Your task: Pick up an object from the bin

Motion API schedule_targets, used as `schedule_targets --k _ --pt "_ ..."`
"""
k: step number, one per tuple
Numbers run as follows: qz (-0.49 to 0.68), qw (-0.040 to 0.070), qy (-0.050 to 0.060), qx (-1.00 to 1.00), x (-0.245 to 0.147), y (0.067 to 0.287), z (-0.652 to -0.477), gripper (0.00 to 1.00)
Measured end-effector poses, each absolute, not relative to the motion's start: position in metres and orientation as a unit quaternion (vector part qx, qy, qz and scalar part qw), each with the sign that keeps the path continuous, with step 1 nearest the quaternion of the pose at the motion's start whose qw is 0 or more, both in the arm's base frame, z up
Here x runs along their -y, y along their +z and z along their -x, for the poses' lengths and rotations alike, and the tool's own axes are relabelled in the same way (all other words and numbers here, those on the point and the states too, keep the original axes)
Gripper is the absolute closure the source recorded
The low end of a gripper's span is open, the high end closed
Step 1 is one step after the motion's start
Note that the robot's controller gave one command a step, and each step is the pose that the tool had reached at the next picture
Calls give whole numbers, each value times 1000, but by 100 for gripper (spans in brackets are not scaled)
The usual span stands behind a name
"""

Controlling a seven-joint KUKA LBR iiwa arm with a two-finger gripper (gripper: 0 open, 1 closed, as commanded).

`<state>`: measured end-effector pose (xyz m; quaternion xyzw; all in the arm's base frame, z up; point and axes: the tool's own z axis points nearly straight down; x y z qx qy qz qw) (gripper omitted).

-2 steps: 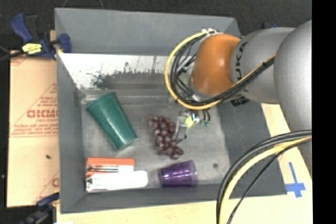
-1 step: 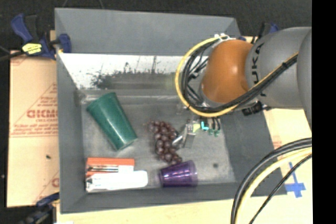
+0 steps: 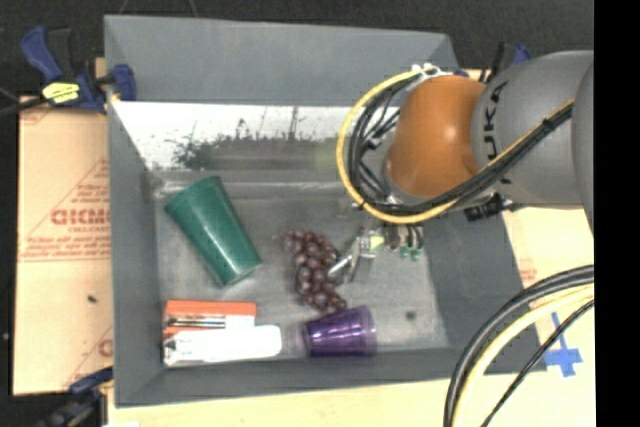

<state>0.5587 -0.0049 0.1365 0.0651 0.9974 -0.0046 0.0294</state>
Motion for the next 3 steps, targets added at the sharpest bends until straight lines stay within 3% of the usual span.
schedule_targets --k 1,2,3 --pt "-112 31 -2 -993 5 106 -554 0" --pt "37 30 -8 -999 8 71 -558 0" --pt "18 26 -6 -999 11 88 -556 0"
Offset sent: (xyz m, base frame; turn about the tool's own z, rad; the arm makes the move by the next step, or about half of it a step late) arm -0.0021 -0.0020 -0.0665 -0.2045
